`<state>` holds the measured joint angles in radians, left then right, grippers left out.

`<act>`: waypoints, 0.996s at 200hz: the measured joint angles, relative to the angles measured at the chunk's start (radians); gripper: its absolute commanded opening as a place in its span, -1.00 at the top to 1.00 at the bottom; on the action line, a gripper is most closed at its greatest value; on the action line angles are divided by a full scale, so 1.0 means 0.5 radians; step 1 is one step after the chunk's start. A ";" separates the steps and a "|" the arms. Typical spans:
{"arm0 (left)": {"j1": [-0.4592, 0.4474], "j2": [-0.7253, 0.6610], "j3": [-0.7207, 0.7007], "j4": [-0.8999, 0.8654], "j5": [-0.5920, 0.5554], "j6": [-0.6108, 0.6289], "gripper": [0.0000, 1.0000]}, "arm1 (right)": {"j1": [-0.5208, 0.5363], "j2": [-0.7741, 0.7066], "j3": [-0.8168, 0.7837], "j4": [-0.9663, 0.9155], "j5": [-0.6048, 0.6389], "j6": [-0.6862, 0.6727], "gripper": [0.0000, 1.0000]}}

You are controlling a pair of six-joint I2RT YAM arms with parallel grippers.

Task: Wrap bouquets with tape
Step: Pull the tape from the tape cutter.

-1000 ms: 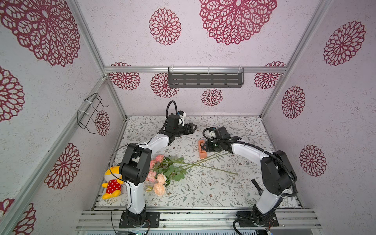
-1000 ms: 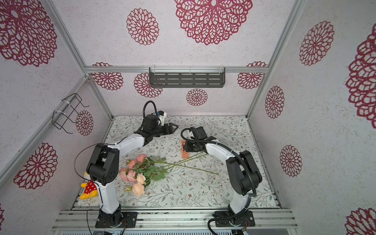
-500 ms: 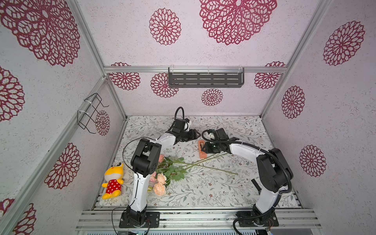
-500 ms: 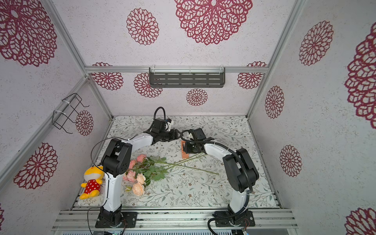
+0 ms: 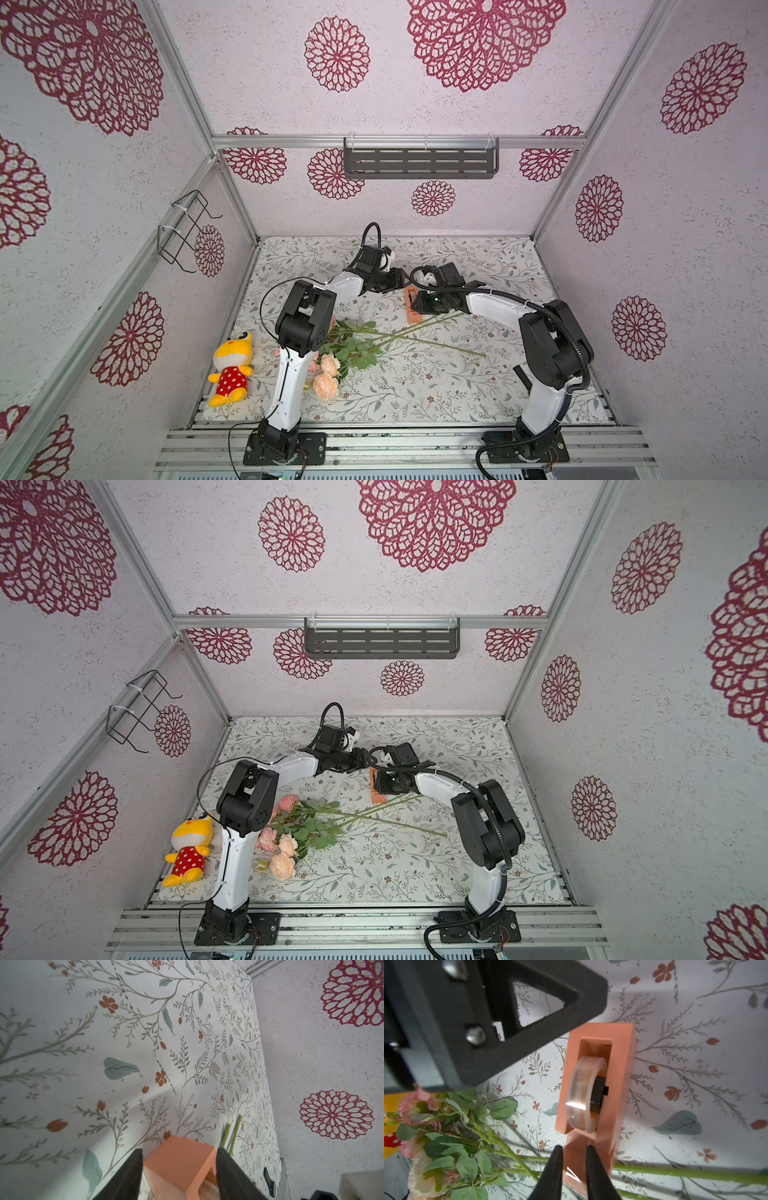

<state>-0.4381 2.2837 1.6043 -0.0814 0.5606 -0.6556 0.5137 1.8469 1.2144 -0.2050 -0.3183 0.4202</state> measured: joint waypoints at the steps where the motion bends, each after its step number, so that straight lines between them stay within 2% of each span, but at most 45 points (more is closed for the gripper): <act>1: 0.000 0.002 0.000 -0.001 0.000 0.000 -0.16 | 0.000 0.002 0.001 0.001 0.000 0.001 0.58; 111: -0.002 0.015 0.047 -0.080 0.023 0.003 -0.11 | 0.005 0.024 0.026 -0.018 0.022 0.000 1.00; 199: -0.009 0.052 0.150 -0.230 0.015 0.060 -0.08 | 0.108 -0.092 0.061 -0.185 0.233 -0.018 1.00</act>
<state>-0.4427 2.3096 1.6794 -0.1967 0.5682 -0.6254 0.5674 1.8011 1.2449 -0.2974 -0.2016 0.4110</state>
